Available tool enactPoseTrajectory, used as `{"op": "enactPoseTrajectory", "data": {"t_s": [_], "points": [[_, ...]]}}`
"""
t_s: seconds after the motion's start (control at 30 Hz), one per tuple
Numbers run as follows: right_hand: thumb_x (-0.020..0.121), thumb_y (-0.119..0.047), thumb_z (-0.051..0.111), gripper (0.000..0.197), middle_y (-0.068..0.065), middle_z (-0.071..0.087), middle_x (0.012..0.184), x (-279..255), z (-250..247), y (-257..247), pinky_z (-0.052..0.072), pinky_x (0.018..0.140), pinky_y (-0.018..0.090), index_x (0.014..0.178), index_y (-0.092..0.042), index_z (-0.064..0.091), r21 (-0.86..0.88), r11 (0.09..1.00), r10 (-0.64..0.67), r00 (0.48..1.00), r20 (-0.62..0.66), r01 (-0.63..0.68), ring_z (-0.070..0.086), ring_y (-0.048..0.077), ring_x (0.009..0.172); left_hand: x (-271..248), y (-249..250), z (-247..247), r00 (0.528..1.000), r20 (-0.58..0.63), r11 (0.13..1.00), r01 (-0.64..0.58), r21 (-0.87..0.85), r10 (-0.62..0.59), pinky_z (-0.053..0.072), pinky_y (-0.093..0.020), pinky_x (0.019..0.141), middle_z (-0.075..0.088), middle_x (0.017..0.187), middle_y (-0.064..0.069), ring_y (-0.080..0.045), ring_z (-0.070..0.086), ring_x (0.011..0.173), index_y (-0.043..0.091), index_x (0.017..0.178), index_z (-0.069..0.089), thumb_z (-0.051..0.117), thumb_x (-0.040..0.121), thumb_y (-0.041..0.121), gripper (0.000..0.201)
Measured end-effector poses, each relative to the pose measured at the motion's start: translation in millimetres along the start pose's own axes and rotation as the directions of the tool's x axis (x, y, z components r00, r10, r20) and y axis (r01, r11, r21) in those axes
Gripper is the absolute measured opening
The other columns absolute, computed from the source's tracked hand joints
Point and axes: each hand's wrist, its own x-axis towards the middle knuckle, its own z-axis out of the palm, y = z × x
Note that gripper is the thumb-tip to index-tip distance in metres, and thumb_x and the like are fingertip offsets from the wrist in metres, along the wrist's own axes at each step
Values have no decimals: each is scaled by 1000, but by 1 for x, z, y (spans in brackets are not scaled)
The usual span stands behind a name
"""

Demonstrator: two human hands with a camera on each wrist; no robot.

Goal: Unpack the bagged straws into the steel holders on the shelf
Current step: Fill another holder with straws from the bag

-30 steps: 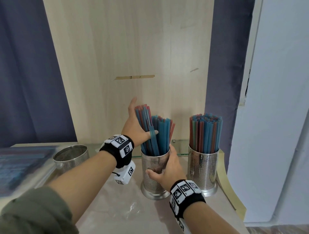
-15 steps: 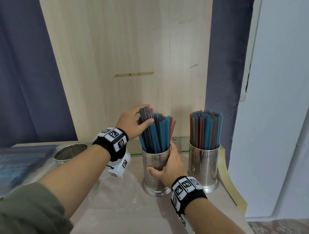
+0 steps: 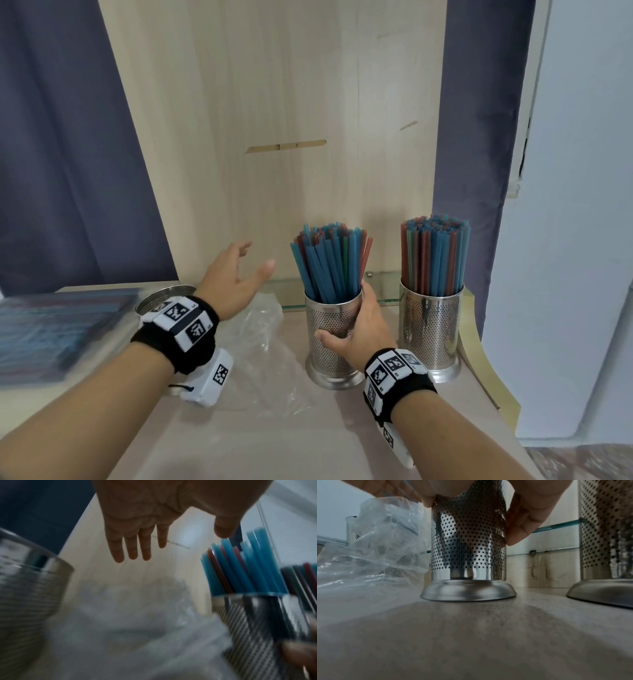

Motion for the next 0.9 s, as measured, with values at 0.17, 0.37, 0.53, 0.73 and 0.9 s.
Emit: {"op": "enactPoseTrajectory", "data": {"t_s": [0.17,0.37,0.53,0.73,0.9], "points": [[57,-46,88,107,-12,47,136,-2,-2,-3,42,109,30,142,-34,23,-14,1000,-2,1000,0,2,46,6,125,-31,-42,9,972,218,943,8,333,-86,27,-54,114,20,159,1,-24,19,145,36,153,9,39,47,102,128],[58,-48,87,110,-7,49,139,-4,-2,-8,47,105,39,144,-34,20,-73,995,68,998,-4,-68,51,16,125,-46,-68,31,939,291,908,46,417,-181,26,-52,115,14,158,-2,-26,11,145,45,150,2,67,44,87,132],[58,-50,87,111,-8,51,140,-7,-5,-12,50,101,42,143,-41,17,-96,988,126,992,4,-125,56,19,122,-52,-75,50,954,257,943,64,327,-154,20,-46,116,18,154,-2,-27,17,142,39,151,10,80,53,67,125],[54,-56,85,119,-11,52,140,-7,-9,-12,51,101,43,147,-40,13,-93,984,153,988,35,-149,56,18,123,-54,-79,62,962,221,946,84,313,-159,18,-38,115,21,151,-2,-26,20,139,36,150,16,82,55,62,119],[62,-46,89,117,-11,51,139,-9,-13,-16,48,102,34,149,-36,11,-72,988,139,988,65,-134,55,15,124,-54,-78,66,948,239,939,130,318,-212,23,-39,112,27,148,-1,-28,25,135,38,148,23,81,60,58,107]]}}
